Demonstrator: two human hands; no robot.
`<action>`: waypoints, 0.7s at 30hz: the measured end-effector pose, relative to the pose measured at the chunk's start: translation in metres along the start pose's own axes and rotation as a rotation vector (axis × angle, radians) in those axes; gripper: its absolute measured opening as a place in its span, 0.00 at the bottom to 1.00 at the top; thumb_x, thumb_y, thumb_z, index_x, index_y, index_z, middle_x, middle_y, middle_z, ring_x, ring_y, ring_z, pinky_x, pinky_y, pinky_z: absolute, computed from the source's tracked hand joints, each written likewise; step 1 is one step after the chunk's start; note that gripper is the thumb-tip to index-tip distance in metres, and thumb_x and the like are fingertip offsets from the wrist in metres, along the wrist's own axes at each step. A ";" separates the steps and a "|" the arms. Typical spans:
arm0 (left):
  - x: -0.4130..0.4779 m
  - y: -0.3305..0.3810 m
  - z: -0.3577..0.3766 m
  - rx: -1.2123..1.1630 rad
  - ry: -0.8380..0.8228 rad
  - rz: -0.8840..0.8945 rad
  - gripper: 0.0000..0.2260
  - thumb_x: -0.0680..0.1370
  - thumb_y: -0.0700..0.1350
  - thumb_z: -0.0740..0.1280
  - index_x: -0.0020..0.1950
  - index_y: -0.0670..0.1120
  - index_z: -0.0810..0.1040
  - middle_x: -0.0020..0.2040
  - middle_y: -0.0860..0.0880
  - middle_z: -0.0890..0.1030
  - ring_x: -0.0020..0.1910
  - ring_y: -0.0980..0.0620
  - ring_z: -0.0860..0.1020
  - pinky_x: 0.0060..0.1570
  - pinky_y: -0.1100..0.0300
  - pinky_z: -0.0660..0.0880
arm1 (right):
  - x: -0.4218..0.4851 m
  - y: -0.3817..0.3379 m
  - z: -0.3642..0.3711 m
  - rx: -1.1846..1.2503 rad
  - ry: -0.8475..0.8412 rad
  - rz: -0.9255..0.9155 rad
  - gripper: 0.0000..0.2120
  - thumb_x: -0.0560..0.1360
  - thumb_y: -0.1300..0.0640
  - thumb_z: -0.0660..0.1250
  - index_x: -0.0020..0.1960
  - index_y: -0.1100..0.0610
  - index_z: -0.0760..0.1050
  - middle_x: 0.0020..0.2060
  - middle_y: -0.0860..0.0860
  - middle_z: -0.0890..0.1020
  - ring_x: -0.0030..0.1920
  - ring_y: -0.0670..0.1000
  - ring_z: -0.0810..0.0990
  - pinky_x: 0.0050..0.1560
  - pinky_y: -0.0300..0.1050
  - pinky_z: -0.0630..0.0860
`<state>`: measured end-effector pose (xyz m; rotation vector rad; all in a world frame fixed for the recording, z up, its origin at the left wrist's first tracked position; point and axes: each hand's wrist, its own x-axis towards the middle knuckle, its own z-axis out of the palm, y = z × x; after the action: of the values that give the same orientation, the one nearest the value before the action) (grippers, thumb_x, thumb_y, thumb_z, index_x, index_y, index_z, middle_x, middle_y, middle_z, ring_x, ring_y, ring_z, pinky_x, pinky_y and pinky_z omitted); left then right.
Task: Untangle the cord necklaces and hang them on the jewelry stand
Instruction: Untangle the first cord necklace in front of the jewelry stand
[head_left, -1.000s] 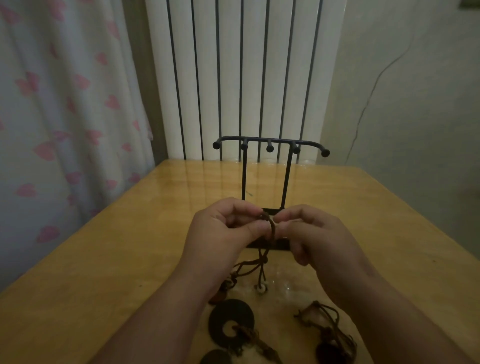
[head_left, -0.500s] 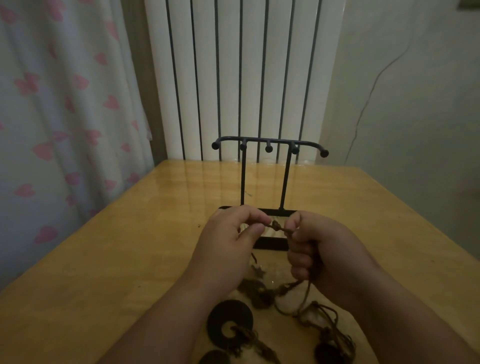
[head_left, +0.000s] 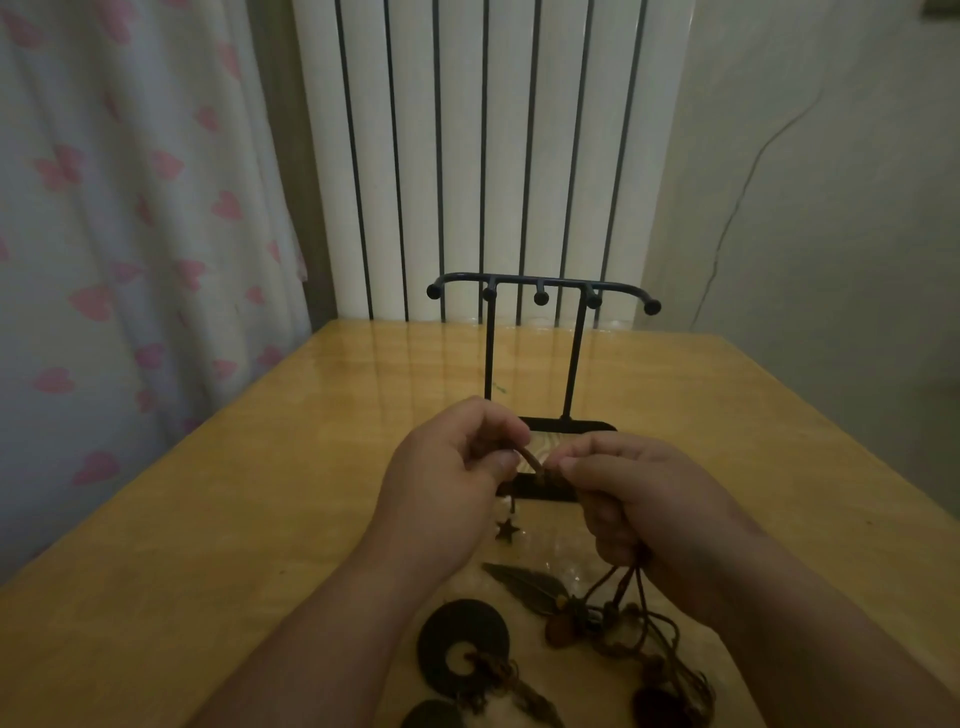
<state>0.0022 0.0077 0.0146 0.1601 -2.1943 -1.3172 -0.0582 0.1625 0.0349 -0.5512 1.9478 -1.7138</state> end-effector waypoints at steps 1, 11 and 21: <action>0.001 0.000 -0.001 -0.041 -0.001 -0.004 0.14 0.77 0.35 0.69 0.46 0.57 0.79 0.46 0.57 0.83 0.48 0.60 0.81 0.50 0.59 0.80 | 0.000 -0.001 0.001 0.012 0.020 0.005 0.09 0.80 0.60 0.62 0.49 0.59 0.81 0.28 0.50 0.71 0.27 0.47 0.66 0.28 0.41 0.63; 0.000 0.002 -0.001 -0.071 0.021 0.005 0.09 0.72 0.42 0.76 0.45 0.55 0.80 0.42 0.58 0.83 0.42 0.59 0.81 0.45 0.57 0.81 | 0.002 0.003 0.001 -0.071 0.090 -0.106 0.06 0.73 0.53 0.70 0.49 0.52 0.81 0.40 0.54 0.80 0.28 0.45 0.68 0.27 0.40 0.64; 0.002 0.000 -0.003 -0.104 0.028 -0.022 0.14 0.75 0.38 0.72 0.47 0.59 0.80 0.44 0.59 0.82 0.44 0.56 0.79 0.48 0.52 0.80 | 0.005 0.002 0.003 -0.014 0.226 -0.106 0.07 0.79 0.54 0.64 0.51 0.52 0.82 0.31 0.48 0.81 0.28 0.45 0.70 0.29 0.40 0.67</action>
<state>0.0023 0.0044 0.0162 0.1622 -2.1007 -1.4297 -0.0603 0.1572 0.0321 -0.4909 2.1208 -1.9009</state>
